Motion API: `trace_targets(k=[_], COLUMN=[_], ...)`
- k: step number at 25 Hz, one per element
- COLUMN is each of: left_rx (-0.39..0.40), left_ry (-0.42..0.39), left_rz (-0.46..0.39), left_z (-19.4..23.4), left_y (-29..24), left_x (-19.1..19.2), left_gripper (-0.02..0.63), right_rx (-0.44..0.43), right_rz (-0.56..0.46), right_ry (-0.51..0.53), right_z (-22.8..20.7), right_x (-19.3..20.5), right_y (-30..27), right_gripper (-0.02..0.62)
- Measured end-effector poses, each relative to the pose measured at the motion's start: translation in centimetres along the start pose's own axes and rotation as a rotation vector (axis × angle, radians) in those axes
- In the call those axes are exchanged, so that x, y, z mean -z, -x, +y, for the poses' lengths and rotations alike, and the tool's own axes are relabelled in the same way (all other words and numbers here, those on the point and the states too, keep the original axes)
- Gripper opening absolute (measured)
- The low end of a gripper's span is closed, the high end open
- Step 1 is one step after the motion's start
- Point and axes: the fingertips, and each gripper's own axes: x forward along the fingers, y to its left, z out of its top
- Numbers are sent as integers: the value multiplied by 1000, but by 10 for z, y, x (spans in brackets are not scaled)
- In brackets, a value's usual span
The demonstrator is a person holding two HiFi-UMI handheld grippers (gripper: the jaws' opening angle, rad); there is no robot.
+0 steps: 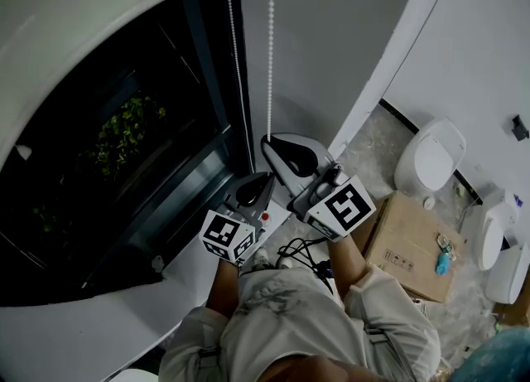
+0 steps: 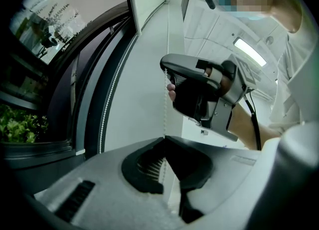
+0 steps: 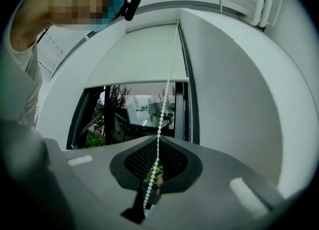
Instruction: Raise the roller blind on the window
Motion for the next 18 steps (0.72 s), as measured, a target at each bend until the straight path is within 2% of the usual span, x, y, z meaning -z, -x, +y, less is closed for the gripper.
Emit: trace_targets(k=[4,10,18], left_rx=[-1,-14,-28], left_ry=[-3,16,35], left_rz=[5,45,88], left_z=[0,4,7], left_y=[-1,-3,-5], left_x=[2,23,53], left_gripper=[15,15,15], right_rx=[14,23,24], right_rz=[58,103,97], right_ry=[-4,-5,-8], right_z=[-2,-1,1], right_x=[12,33,53], right_y=[4,8,14], right_gripper=[14,14,12])
